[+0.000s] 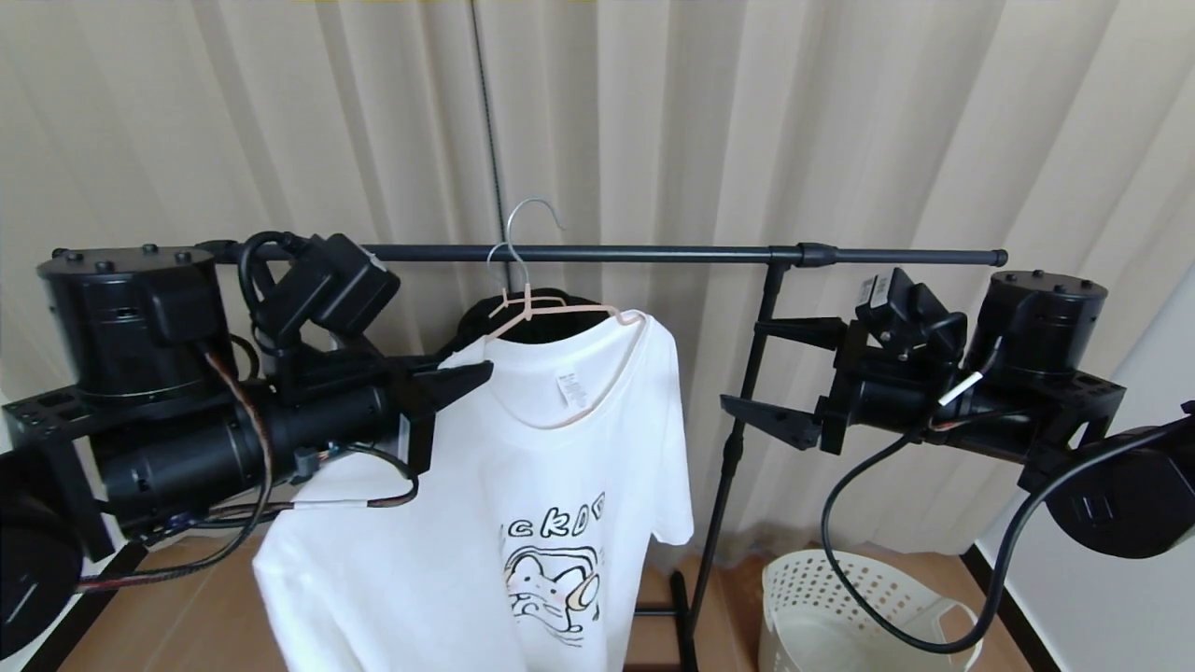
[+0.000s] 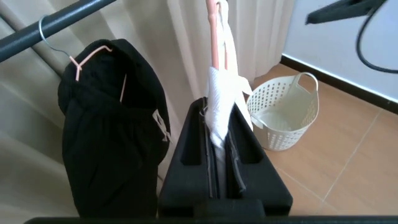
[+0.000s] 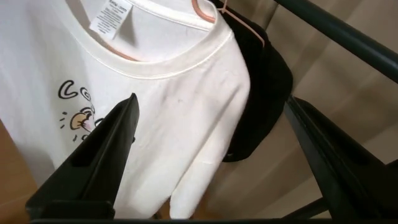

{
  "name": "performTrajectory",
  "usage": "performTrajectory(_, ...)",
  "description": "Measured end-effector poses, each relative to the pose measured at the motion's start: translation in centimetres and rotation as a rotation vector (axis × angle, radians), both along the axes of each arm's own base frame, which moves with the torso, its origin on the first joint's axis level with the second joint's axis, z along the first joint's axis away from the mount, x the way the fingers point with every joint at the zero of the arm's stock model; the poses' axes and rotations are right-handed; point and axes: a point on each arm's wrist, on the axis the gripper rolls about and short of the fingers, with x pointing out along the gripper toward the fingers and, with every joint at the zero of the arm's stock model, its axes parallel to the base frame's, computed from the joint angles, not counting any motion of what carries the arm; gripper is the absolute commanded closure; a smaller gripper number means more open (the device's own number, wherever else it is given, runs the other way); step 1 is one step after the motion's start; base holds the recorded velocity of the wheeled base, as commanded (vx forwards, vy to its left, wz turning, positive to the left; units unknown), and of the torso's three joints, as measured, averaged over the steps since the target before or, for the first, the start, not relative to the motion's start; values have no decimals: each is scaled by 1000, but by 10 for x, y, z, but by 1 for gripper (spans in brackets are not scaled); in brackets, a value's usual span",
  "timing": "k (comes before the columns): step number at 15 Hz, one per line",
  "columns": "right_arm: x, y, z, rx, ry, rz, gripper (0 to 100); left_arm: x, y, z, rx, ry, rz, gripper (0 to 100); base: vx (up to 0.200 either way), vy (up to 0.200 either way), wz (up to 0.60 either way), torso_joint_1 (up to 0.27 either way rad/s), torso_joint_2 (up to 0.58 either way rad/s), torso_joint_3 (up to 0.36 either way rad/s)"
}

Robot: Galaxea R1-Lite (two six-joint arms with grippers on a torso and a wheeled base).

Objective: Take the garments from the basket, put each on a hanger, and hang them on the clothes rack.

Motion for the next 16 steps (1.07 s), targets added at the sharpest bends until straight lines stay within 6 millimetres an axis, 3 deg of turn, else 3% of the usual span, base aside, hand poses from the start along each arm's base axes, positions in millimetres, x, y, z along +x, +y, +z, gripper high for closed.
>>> performTrajectory(8,-6,-2,14,12,-42,-4,0,62,-27,-20,-24,6,89,100,0,0,0,0,0,0)
performTrajectory(16,-8,-4,19,17,-57,-6,0,107,-46,-42,-95,-30,181,100,0,0,0,0,0,0)
